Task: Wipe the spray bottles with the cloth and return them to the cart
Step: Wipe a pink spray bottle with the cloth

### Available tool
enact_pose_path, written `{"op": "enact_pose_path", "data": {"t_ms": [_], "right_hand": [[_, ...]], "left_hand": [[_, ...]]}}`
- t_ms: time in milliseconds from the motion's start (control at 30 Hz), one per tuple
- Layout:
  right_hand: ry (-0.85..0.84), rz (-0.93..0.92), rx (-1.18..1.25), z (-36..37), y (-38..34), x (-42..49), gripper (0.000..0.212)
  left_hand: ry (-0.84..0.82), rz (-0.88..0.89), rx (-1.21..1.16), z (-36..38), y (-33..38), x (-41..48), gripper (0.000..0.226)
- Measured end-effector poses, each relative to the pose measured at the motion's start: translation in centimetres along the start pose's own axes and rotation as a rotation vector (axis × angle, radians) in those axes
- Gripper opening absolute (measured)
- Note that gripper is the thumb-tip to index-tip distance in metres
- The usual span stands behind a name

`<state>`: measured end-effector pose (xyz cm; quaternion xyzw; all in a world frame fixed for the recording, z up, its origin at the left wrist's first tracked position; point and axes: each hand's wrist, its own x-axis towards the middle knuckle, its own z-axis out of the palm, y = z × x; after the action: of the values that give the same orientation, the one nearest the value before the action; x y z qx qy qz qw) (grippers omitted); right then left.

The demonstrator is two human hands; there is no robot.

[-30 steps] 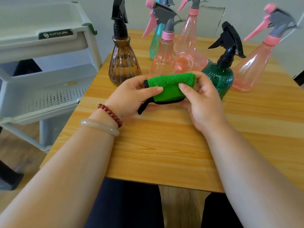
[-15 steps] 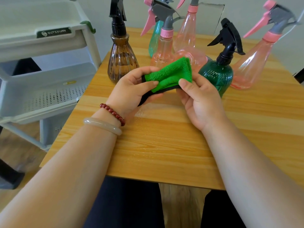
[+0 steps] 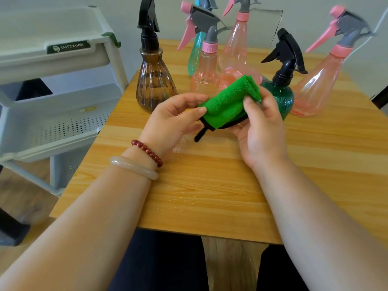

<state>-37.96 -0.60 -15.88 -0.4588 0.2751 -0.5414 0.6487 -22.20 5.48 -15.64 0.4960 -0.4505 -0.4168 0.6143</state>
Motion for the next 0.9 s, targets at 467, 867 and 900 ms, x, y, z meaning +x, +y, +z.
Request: {"op": "enact_pose_path", "data": {"t_ms": [467,867,900], "right_hand": [[0.02,-0.244,-0.334,-0.4,-1.0,-1.1,0.02],[0.073,-0.528,-0.624,-1.7,-0.4,-0.7,0.036],[0.07,-0.528,-0.629,-1.8,-0.3,-0.6,0.035]], "left_hand": [[0.08,0.125,0.341,0.2,-0.5,0.3,0.024],[0.213,0.046,0.741,2.0,1.6,3.7,0.08],[0.211,0.031,0.739,2.5,1.7,4.4,0.085]]}}
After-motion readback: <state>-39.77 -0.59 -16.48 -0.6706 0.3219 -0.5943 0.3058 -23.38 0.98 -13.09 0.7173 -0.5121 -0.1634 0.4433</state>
